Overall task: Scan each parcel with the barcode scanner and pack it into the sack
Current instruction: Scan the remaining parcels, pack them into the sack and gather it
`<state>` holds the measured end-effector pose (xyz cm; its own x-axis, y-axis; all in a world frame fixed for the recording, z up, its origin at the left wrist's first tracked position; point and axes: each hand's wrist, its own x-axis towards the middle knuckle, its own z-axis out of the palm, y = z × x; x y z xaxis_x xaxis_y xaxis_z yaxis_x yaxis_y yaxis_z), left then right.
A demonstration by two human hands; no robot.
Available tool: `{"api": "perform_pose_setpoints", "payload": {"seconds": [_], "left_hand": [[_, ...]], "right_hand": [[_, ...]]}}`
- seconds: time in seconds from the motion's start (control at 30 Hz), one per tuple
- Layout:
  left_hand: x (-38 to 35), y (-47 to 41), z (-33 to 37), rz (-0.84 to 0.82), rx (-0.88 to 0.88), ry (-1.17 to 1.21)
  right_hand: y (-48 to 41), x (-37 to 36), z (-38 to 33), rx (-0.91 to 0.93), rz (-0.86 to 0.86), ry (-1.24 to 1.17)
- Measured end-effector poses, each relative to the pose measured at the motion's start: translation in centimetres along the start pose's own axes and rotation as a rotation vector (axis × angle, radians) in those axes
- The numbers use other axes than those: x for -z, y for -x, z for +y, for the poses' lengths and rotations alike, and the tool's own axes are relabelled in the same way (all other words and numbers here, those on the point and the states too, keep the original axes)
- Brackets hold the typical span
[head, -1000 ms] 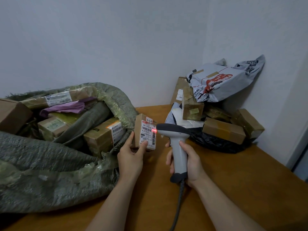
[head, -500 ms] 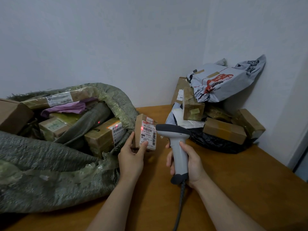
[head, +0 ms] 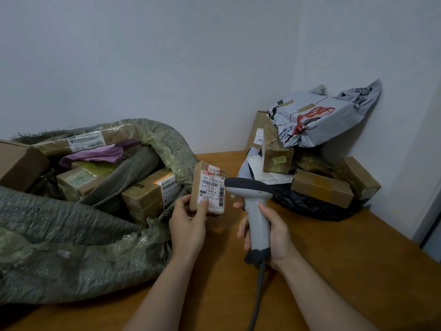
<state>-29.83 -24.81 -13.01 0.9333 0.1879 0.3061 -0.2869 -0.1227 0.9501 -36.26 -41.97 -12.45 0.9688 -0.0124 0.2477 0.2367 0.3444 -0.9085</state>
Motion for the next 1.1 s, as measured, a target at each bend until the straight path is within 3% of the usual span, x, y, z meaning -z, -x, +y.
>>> {"api": "perform_pose_setpoints", "payload": {"seconds": [0.3, 0.7, 0.8, 0.93, 1.1], "left_hand": [[0.1, 0.0, 1.1, 0.039, 0.044, 0.088], [0.9, 0.7, 2.5, -0.244, -0.019, 0.207], [1.0, 0.4, 2.7, -0.16, -0.014, 0.222], [1.2, 0.1, 2.1, 0.074, -0.1, 0.072], [1.3, -0.4, 1.5, 0.247, -0.137, -0.042]], "right_hand": [[0.0, -0.1, 0.0, 0.013, 0.084, 0.03], [-0.7, 0.2, 0.6, 0.013, 0.098, -0.017], [-0.7, 0.2, 0.5, 0.02, 0.108, -0.041], [-0.7, -0.2, 0.3, 0.05, 0.113, -0.072], [-0.4, -0.3, 0.1, -0.022, 0.076, -0.063]]}}
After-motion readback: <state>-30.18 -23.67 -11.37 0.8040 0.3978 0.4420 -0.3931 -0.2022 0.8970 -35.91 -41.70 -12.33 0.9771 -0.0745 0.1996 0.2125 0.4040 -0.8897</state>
